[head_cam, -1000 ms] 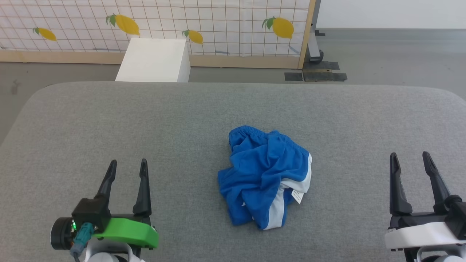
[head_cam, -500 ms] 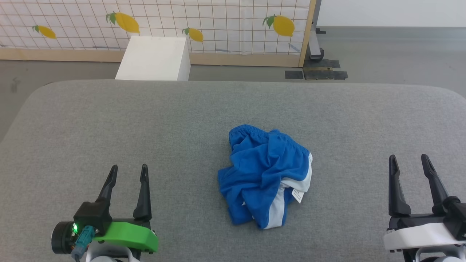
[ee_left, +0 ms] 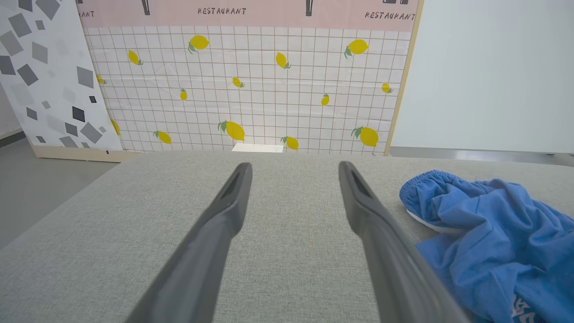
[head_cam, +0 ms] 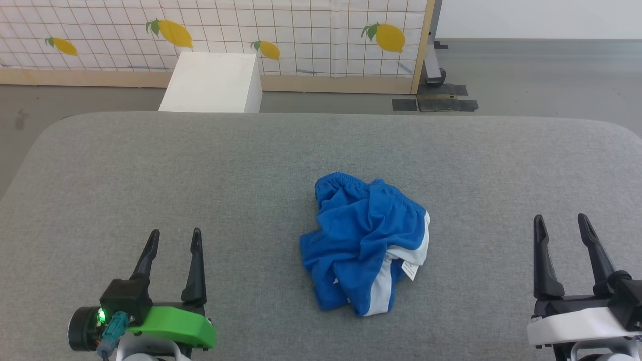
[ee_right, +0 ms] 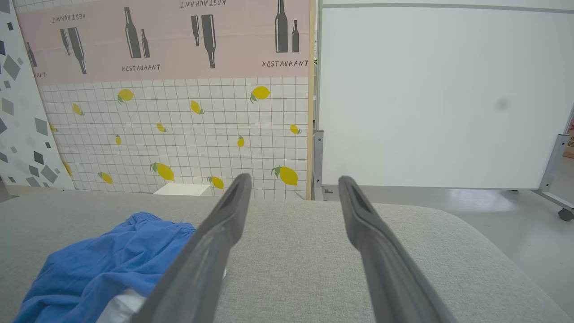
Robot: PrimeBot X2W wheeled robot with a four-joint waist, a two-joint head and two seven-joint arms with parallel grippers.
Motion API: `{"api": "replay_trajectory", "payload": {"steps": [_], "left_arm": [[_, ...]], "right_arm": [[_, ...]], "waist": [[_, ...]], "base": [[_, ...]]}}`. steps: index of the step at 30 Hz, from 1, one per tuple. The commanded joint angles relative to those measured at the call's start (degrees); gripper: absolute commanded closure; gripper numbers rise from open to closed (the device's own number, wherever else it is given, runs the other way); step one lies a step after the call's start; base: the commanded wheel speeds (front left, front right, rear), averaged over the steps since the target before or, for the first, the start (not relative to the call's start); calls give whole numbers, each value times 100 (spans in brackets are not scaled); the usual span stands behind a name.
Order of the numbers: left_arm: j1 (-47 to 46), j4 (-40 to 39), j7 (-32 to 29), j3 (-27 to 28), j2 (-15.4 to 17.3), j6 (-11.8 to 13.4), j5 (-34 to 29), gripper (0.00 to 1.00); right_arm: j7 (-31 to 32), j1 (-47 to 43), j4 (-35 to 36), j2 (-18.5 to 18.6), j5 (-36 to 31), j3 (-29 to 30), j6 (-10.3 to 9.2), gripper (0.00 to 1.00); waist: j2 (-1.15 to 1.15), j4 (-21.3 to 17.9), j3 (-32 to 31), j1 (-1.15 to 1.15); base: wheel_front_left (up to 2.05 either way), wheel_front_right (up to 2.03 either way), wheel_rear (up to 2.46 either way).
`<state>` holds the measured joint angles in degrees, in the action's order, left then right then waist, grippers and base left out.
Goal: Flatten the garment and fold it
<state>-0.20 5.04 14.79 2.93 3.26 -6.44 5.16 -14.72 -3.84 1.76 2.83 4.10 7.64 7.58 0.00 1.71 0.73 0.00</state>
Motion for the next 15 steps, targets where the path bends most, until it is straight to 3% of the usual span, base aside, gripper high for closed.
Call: {"api": "replay_trajectory", "payload": {"steps": [1,7,15], "left_arm": [[6,11,20,11,-35,-19,-31,0],[-6,-7,20,1,-36,-26,-6,0],[-35,-126,20,-42,-37,58,67,0]], "right_arm": [[-28,-62,-10,5,29,-15,-9,0],[-28,170,150,5,-79,39,-9,0],[-28,1164,330,5,-454,-141,-9,0]], "waist": [[0,3,-1,0],[0,20,2,0],[0,102,60,0]], "base": [[0,0,0],[0,0,0],[0,0,0]]}}
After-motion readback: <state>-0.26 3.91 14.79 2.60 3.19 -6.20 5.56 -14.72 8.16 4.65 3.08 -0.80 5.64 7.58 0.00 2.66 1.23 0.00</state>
